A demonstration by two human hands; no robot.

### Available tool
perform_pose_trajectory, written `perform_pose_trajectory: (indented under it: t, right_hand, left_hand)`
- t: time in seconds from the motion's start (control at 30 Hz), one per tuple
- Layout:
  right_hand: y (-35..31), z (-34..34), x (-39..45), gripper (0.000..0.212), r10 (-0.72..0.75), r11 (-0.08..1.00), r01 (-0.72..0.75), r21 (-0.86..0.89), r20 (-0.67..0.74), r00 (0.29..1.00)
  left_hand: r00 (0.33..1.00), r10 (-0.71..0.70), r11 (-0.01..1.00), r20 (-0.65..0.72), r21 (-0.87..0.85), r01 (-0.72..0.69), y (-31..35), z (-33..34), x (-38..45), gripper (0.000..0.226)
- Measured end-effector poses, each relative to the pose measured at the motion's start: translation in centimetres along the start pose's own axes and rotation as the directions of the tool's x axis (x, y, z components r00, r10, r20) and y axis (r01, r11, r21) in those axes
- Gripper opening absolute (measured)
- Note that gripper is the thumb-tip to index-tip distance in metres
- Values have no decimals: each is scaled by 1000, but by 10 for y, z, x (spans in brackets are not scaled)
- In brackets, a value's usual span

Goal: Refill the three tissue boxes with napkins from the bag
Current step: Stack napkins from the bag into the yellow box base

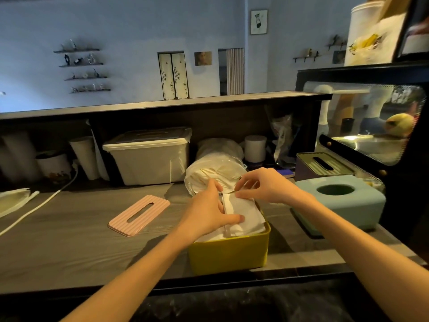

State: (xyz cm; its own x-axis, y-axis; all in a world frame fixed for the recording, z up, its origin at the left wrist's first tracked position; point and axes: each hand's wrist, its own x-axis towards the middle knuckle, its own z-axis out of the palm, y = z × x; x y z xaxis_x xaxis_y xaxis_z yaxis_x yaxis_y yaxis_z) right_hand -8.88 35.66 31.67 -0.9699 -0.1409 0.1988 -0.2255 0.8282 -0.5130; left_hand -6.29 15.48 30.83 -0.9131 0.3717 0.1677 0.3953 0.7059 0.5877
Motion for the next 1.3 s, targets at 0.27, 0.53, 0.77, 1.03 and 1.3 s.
perform_pose_trajectory:
  t: [0.27, 0.53, 0.77, 1.03, 1.3]
  right_hand:
    - [-4, -16, -28, 29, -293, 956, 293, -1, -30, 956]
    - [-6, -17, -37, 70, -222, 944, 273, -185, 257, 941]
    - [-10, -8, -35, 65, -195, 927, 285, -243, 337, 921]
    - [-10, -25, -44, 52, -222, 951, 263, -160, 232, 947]
    - [-7, -19, -48, 64, -190, 937, 256, -236, 271, 944]
  left_hand:
    - [975, 218, 973, 49, 59, -221, -20, -33, 1, 39]
    - [926, 231, 937, 298, 187, -294, -36, -50, -7, 50]
    - [922, 232, 935, 309, 191, -299, -42, -50, -3, 55]
    - [892, 447, 888, 73, 81, -452, -25, -31, 5, 37]
    - [867, 469, 864, 170, 117, -490, -21, -10, 21, 31]
